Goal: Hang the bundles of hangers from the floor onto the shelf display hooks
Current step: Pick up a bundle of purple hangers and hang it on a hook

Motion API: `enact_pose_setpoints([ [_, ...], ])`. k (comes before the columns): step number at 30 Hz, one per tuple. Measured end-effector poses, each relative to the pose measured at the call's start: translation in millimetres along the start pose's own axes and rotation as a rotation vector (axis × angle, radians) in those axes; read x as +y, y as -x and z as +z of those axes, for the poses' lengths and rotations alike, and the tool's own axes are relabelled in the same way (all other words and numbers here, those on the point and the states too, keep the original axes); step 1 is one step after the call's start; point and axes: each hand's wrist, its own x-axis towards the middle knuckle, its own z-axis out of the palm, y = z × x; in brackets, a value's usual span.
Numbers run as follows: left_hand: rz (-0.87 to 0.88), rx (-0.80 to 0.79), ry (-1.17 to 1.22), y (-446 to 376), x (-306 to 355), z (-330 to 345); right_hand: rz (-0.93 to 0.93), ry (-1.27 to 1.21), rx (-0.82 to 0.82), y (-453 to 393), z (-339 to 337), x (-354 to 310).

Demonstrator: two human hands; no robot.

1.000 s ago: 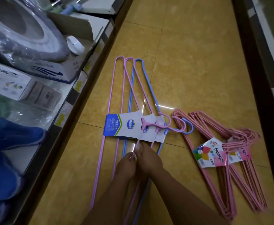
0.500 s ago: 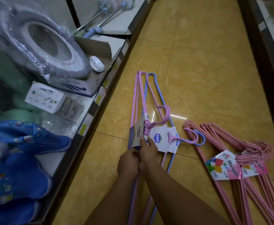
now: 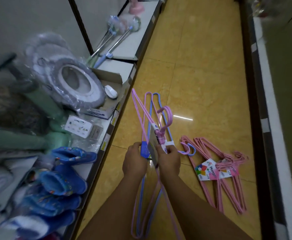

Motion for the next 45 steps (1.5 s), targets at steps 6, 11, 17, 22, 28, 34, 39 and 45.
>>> enact_pose_setpoints([
  [6, 0.051, 0.018, -0.006, 46, 81, -91, -0.181, 0.317, 0.027, 68, -83, -102],
  [11, 0.145, 0.06, -0.035, 95, 145, -162, -0.401, 0.622, 0.03, 135, -141, -182],
  [17, 0.242, 0.109, -0.279, 157, 189, -231, -0.667, 0.918, -0.068, 207, -185, -263],
  [22, 0.299, 0.113, -0.474, 188, 194, -285, -0.824, 0.93, -0.142, 242, -209, -308],
  [28, 0.243, 0.266, -0.392, 246, 188, -314, -0.969, 0.902, -0.28, 279, -220, -324],
  [34, 0.078, 0.371, -0.348, 322, 166, -316, -1.155, 0.968, -0.436, 322, -234, -317],
  [39, -0.099, 0.494, -0.297, 392, 140, -302, -1.267, 0.988, -0.565, 361, -241, -288],
  [45, -0.3, 0.586, -0.241, 472, 97, -292, -1.41, 1.081, -0.714, 423, -236, -247],
])
